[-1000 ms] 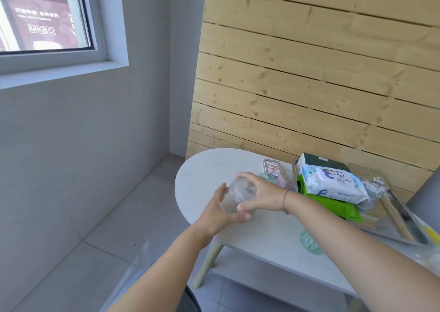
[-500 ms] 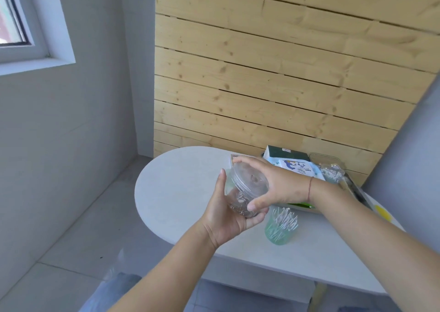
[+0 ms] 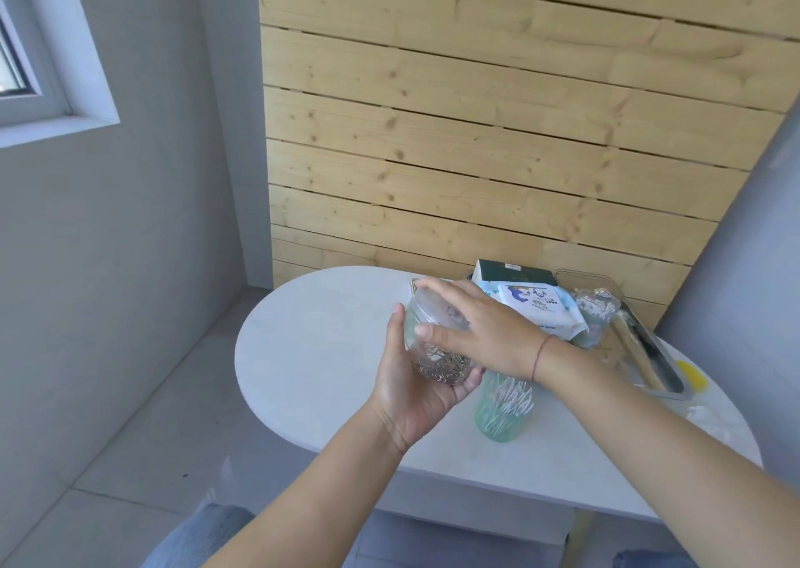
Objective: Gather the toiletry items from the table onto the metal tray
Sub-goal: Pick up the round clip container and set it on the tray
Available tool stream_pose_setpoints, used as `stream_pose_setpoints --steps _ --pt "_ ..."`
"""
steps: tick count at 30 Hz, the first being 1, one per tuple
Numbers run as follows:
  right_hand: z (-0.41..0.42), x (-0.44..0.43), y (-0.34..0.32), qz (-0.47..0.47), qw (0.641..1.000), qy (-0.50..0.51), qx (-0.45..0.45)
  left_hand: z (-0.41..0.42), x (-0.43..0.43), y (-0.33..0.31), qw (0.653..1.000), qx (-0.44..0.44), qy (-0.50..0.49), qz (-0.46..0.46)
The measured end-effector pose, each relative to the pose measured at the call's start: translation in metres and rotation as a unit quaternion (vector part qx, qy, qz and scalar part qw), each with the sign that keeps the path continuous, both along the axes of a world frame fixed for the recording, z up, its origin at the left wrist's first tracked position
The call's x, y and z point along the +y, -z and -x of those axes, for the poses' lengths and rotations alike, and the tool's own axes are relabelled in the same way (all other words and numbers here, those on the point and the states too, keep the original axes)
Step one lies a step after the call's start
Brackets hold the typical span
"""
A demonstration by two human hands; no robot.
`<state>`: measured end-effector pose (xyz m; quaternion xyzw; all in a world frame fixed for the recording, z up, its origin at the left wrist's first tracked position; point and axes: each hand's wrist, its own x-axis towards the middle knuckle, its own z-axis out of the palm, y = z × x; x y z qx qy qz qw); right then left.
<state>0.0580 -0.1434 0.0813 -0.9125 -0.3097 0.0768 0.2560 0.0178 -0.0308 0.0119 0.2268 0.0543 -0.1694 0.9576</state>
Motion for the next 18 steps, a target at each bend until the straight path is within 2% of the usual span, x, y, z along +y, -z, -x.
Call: stream_pose_setpoints --steps 3,6,10,14,16,18 --pt "0.003 0.007 0.004 -0.017 0.999 0.018 -0.041 0.0 0.001 0.0 1.0 -0.02 -0.016 0.006" --pt "0.002 0.005 0.007 -0.025 0.999 0.005 -0.031 -0.001 0.004 0.003 1.0 -0.025 0.015 -0.003" --pt "0.004 0.0 0.006 0.005 0.999 -0.04 -0.036 -0.003 0.015 0.006 0.991 0.012 0.13 0.008" --pt "0.008 -0.008 0.002 0.038 0.995 -0.093 -0.016 0.0 0.025 0.006 0.968 0.002 0.251 0.023" --pt "0.011 -0.011 0.001 0.061 0.991 -0.113 -0.023 0.001 0.028 0.007 0.96 -0.029 0.278 0.004" --pt "0.012 -0.01 0.002 0.056 0.992 -0.109 -0.038 0.002 0.029 0.006 0.964 -0.039 0.261 -0.03"
